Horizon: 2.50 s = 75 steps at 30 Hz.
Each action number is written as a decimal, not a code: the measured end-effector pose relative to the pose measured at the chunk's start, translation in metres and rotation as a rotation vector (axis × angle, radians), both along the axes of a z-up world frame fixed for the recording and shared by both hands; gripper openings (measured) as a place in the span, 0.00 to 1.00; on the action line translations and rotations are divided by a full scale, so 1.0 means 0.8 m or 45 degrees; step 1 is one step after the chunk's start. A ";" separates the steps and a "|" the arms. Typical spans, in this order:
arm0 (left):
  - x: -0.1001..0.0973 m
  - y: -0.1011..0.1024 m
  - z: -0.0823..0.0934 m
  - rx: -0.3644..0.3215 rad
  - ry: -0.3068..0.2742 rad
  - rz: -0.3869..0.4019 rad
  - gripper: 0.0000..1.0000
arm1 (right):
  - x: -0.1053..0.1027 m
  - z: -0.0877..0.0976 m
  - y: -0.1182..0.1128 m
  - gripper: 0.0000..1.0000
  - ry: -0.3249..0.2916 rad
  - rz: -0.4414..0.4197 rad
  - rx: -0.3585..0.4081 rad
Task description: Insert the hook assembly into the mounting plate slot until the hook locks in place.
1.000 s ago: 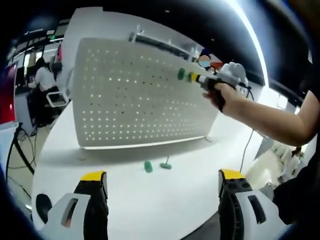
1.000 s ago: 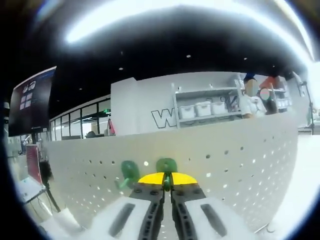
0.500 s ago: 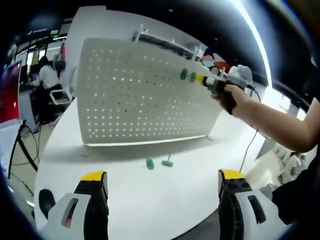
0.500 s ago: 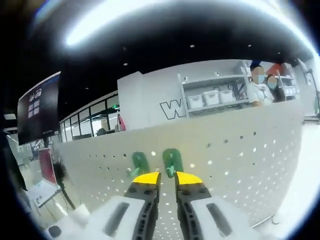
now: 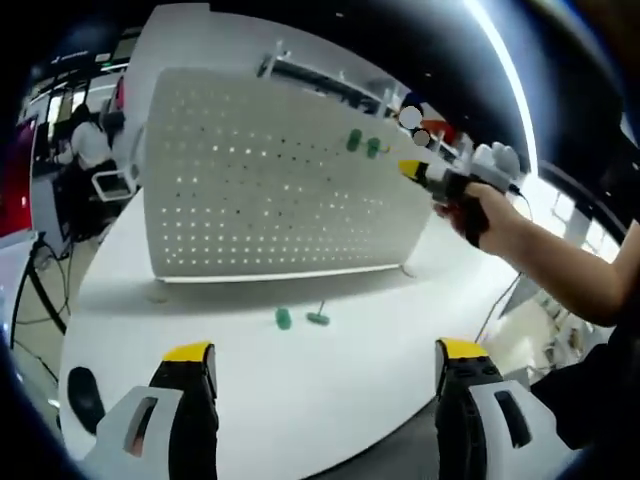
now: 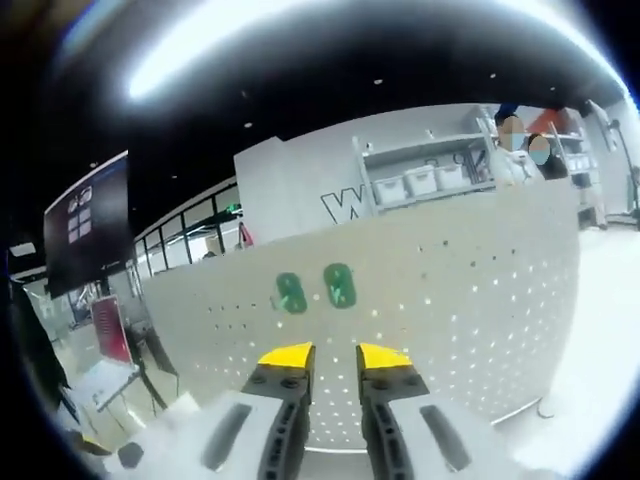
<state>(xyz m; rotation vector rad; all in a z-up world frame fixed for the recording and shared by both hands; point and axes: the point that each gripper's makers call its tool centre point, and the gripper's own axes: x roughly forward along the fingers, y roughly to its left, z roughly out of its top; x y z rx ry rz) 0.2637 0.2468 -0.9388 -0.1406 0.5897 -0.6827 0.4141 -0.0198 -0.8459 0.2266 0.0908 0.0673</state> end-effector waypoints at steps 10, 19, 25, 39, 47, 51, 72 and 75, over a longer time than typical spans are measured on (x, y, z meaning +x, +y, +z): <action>-0.011 0.023 -0.009 0.041 0.031 0.058 0.91 | -0.060 -0.060 0.020 0.15 0.153 0.117 -0.050; -0.022 0.031 -0.014 0.056 0.056 0.063 0.91 | -0.112 -0.111 0.037 0.16 0.301 0.226 -0.086; -0.025 0.034 -0.018 0.074 0.072 0.067 0.92 | -0.143 -0.139 0.053 0.17 0.388 0.326 -0.156; -0.043 0.014 -0.021 0.045 0.110 -0.024 0.92 | -0.201 -0.222 0.064 0.20 0.574 0.426 -0.241; -0.040 0.010 -0.024 0.045 0.121 -0.042 0.92 | -0.230 -0.251 0.067 0.20 0.676 0.499 -0.271; -0.041 0.008 -0.035 0.052 0.146 -0.052 0.91 | -0.228 -0.257 0.075 0.20 0.694 0.554 -0.315; -0.035 0.028 -0.058 0.044 0.217 -0.009 0.90 | -0.108 -0.261 0.103 0.21 0.713 0.757 -0.357; -0.028 0.030 -0.057 0.027 0.222 0.006 0.89 | -0.090 -0.268 0.106 0.21 0.731 0.786 -0.381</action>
